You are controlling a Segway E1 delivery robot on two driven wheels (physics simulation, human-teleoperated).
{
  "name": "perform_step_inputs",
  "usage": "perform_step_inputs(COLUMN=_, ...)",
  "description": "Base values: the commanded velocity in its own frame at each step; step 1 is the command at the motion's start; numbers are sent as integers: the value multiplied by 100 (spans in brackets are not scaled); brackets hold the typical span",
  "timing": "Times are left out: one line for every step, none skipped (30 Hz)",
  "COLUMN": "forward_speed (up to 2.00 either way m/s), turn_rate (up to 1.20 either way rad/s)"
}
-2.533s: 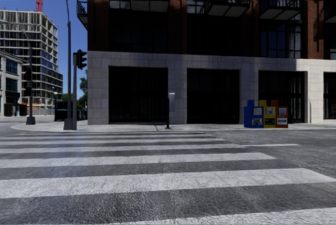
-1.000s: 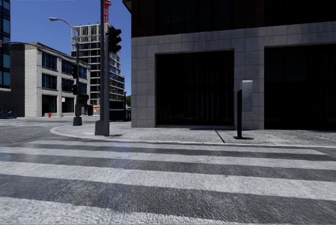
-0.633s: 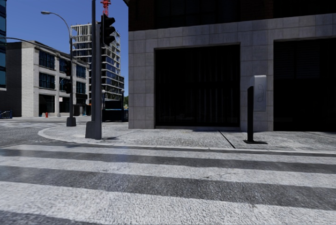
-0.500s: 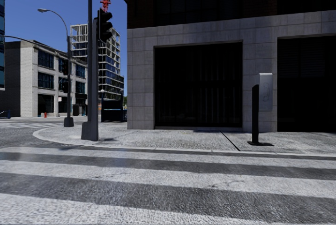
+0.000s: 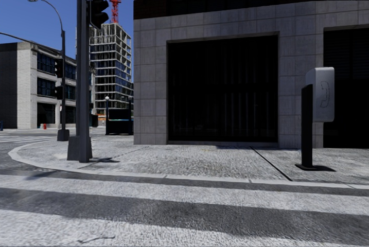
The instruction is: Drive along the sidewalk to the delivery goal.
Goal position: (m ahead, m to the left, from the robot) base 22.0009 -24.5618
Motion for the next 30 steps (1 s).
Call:
perform_step_inputs(forward_speed=192, turn_rate=0)
perform_step_inputs(forward_speed=192, turn_rate=0)
perform_step_inputs(forward_speed=192, turn_rate=0)
perform_step_inputs(forward_speed=192, turn_rate=0)
perform_step_inputs(forward_speed=192, turn_rate=0)
perform_step_inputs(forward_speed=192, turn_rate=0)
perform_step_inputs(forward_speed=192, turn_rate=0)
perform_step_inputs(forward_speed=192, turn_rate=0)
perform_step_inputs(forward_speed=192, turn_rate=0)
perform_step_inputs(forward_speed=192, turn_rate=-1)
perform_step_inputs(forward_speed=192, turn_rate=-3)
perform_step_inputs(forward_speed=192, turn_rate=-3)
perform_step_inputs(forward_speed=192, turn_rate=-7)
perform_step_inputs(forward_speed=192, turn_rate=-16)
perform_step_inputs(forward_speed=192, turn_rate=-23)
perform_step_inputs(forward_speed=192, turn_rate=-23)
perform_step_inputs(forward_speed=192, turn_rate=-31)
perform_step_inputs(forward_speed=192, turn_rate=-37)
perform_step_inputs(forward_speed=192, turn_rate=-39)
perform_step_inputs(forward_speed=192, turn_rate=-39)
perform_step_inputs(forward_speed=192, turn_rate=-39)
perform_step_inputs(forward_speed=192, turn_rate=-39)
perform_step_inputs(forward_speed=192, turn_rate=-39)
perform_step_inputs(forward_speed=192, turn_rate=-40)
perform_step_inputs(forward_speed=192, turn_rate=-43)
perform_step_inputs(forward_speed=192, turn_rate=-46)
perform_step_inputs(forward_speed=192, turn_rate=-46)
perform_step_inputs(forward_speed=192, turn_rate=-54)
perform_step_inputs(forward_speed=192, turn_rate=-57)
perform_step_inputs(forward_speed=192, turn_rate=-58)
